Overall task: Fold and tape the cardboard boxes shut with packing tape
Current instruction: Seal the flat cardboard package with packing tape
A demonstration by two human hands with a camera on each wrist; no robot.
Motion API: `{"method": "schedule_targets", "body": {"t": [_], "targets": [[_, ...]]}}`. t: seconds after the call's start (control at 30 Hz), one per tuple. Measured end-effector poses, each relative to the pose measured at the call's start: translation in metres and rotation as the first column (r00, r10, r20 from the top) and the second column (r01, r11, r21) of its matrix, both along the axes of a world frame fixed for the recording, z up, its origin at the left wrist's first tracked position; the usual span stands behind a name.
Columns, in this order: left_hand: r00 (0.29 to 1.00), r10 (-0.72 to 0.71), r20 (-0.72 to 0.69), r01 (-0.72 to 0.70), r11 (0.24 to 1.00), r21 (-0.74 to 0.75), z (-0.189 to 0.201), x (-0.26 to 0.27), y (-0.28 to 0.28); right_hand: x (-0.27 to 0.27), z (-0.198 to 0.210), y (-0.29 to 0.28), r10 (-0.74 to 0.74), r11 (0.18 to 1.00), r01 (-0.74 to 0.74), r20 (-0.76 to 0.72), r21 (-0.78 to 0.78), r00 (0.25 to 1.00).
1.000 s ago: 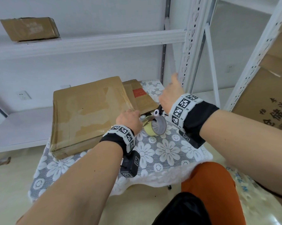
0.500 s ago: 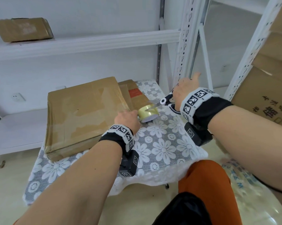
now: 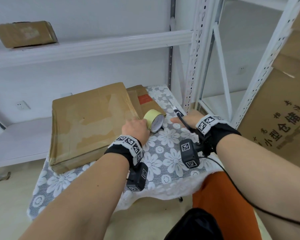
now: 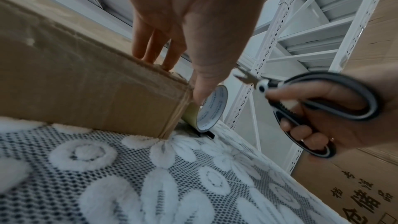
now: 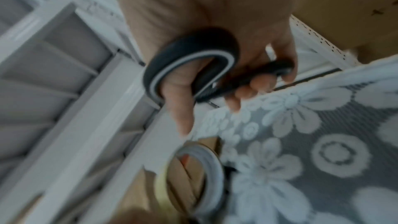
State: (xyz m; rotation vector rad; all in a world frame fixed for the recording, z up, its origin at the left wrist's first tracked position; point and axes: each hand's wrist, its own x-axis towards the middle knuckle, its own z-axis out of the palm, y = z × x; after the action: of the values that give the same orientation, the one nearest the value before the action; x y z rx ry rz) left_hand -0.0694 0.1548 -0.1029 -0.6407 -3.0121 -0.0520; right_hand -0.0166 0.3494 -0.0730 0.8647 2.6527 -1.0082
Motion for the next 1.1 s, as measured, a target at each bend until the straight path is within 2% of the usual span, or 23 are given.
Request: {"method": "schedule_targets", "body": {"t": [0.07, 0.13, 0.23, 0.3, 0.4, 0.47, 0.53, 0.6, 0.67, 0.77, 0.83, 0.97, 1.1], "targets": [[1.0, 0.002, 0.007, -0.002, 1.0, 0.008, 0.0, 0.001, -0.001, 0.001, -0.011, -0.01, -0.015, 0.99, 0.023, -0.055, 0.137, 0.998], [1.0, -0.003, 0.01, 0.002, 1.0, 0.013, 0.001, 0.002, -0.002, 0.007, -0.018, -0.021, -0.009, 0.974, 0.006, 0.016, 0.225, 1.0], [1.0, -0.01, 0.006, 0.01, 1.0, 0.024, 0.002, 0.003, -0.004, 0.006, -0.032, -0.027, 0.025, 0.98, -0.039, 0.073, 0.197, 0.997], [1.0, -0.015, 0.001, 0.015, 1.0, 0.024, 0.002, 0.003, -0.004, 0.005, -0.032, -0.028, 0.071, 0.961, -0.089, 0.077, 0.263, 0.994], [1.0, -0.018, -0.004, 0.018, 1.0, 0.023, 0.002, 0.002, -0.003, 0.005, -0.015, -0.034, 0.197, 0.842, -0.185, 0.031, 0.507, 0.98], [1.0, -0.022, -0.01, 0.022, 0.999, 0.026, 0.003, 0.001, -0.003, 0.001, -0.005, -0.043, 0.278, 0.765, -0.184, -0.06, 0.617, 0.959], [0.999, -0.034, -0.017, 0.034, 0.999, 0.039, 0.003, 0.001, -0.006, -0.012, -0.005, -0.054, 0.344, 0.763, -0.157, -0.189, 0.627, 0.92], [0.999, -0.048, -0.024, 0.049, 0.997, 0.062, 0.003, 0.0, -0.008, -0.024, -0.007, -0.064, 0.383, 0.799, -0.188, -0.242, 0.571, 0.891], [0.998, -0.063, -0.023, 0.064, 0.995, 0.081, 0.003, -0.001, -0.01, -0.033, -0.009, -0.069, 0.412, 0.826, -0.26, -0.221, 0.501, 0.884], [0.997, -0.069, -0.034, 0.071, 0.994, 0.079, 0.004, -0.001, -0.01, -0.041, -0.019, -0.069, 0.456, 0.805, -0.322, -0.172, 0.499, 0.873], [0.997, -0.071, -0.039, 0.074, 0.994, 0.075, 0.004, -0.002, -0.01, -0.045, -0.024, -0.066, 0.464, 0.765, -0.302, -0.161, 0.569, 0.871], [0.996, -0.076, -0.052, 0.08, 0.994, 0.078, 0.001, -0.002, -0.008, -0.047, -0.025, -0.055, 0.484, 0.621, -0.238, -0.126, 0.747, 0.866], [0.997, -0.053, -0.055, 0.057, 0.995, 0.085, -0.001, -0.003, -0.007, -0.045, -0.033, -0.05, 0.494, 0.552, -0.213, -0.11, 0.806, 0.863]]}}
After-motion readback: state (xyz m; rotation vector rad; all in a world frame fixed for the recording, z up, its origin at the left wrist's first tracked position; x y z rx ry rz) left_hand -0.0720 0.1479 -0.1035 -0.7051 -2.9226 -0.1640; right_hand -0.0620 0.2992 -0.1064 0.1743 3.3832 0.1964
